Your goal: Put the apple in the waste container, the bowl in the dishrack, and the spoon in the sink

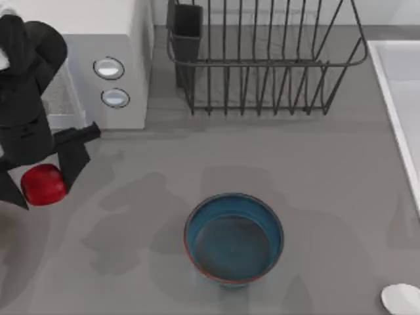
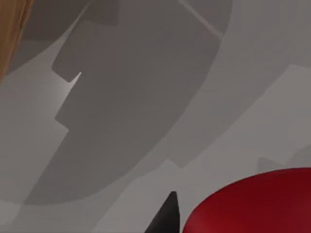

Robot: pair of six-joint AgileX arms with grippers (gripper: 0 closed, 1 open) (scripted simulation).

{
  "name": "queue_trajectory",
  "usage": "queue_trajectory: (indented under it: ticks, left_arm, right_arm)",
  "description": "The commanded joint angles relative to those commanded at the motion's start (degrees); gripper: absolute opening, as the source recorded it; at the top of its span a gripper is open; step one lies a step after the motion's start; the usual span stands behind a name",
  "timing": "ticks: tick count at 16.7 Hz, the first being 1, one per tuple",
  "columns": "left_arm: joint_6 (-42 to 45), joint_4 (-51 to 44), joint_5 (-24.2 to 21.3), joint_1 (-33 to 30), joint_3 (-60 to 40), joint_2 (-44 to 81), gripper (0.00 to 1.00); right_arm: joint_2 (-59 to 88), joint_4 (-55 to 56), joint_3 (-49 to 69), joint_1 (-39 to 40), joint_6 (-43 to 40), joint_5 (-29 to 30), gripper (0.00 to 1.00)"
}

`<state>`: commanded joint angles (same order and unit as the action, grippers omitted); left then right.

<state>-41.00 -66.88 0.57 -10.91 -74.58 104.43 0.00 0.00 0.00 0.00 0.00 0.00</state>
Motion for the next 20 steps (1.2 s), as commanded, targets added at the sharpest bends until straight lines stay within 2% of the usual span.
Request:
queue_trajectory:
  ticks: [4, 9, 11, 17, 20]
  left_arm:
    - [-16.6, -1.2, 1.2, 12.1, 1.3, -7.5, 0.0]
    - [-28.3, -2.9, 1.9, 23.8, 0.8, -16.0, 0.0]
    - [-30.2, -3.3, 2.0, 25.6, 0.6, -17.5, 0.0]
    - [-30.1, -3.1, 1.9, 25.5, 0.9, -17.3, 0.0]
    - [-29.8, 0.9, 1.9, 25.8, 4.5, -16.5, 0.0]
  right_arm:
    - [0.0, 0.0, 0.0, 0.0, 0.0, 0.0, 1.0]
    - [0.0, 0.0, 0.0, 0.0, 0.0, 0.0, 1.0]
    - [0.0, 0.0, 0.0, 0.0, 0.0, 0.0, 1.0]
    - [0.0, 0.0, 0.0, 0.0, 0.0, 0.0, 1.0]
    - [0.0, 0.0, 0.0, 0.0, 0.0, 0.0, 1.0]
